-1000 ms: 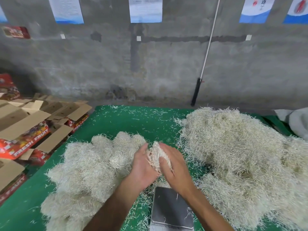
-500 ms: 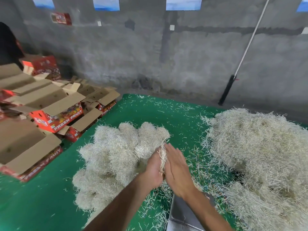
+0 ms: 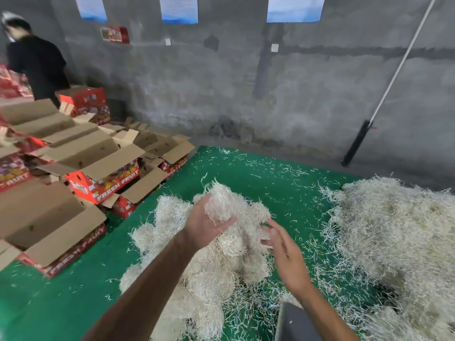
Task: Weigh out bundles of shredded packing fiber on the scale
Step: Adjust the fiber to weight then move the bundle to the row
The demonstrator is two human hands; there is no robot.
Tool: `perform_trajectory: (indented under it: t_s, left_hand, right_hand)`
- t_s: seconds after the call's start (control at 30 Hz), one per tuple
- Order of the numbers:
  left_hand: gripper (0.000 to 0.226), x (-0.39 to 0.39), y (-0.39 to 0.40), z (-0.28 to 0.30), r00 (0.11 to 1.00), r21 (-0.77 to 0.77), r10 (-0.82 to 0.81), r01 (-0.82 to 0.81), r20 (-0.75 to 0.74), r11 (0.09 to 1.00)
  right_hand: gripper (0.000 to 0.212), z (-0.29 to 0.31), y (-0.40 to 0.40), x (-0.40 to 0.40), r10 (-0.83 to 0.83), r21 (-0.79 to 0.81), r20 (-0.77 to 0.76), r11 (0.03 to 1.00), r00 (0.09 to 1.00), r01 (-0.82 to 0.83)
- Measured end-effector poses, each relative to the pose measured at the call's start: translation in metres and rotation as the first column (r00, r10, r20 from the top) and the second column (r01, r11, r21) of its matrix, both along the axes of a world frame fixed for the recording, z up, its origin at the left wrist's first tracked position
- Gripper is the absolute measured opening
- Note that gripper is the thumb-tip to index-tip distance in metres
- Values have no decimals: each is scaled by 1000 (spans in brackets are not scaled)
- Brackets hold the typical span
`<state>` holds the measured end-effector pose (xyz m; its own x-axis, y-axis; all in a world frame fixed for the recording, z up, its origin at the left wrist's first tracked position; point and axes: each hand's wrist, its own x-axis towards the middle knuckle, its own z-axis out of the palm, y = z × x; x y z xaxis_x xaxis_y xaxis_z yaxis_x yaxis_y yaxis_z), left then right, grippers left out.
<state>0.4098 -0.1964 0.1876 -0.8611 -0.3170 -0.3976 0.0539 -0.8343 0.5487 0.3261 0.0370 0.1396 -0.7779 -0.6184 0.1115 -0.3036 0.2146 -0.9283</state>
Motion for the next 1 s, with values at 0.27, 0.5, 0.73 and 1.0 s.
perform_trajectory:
  t_s: [0.27, 0.5, 0.73, 1.0]
  left_hand:
    - [79, -29, 47, -13, 967, -121, -149, 176, 208, 977]
    - [58, -78, 166, -39, 873, -679, -376, 480, 310, 555]
    - [58, -140, 309, -87, 743, -755, -540, 598, 396, 269]
    - [65, -185, 405, -157, 612, -734, -604, 676, 510, 65]
  right_hand:
    - [59, -17, 44, -12, -117, -24, 34, 993, 993, 118]
    - [46, -31, 151, -15, -370, 8, 24, 929, 929, 370]
    - [58, -63, 321, -15, -668, 130, 71, 743, 741, 657]
    - [72, -121, 396, -39, -695, 322, 111, 702, 711, 635]
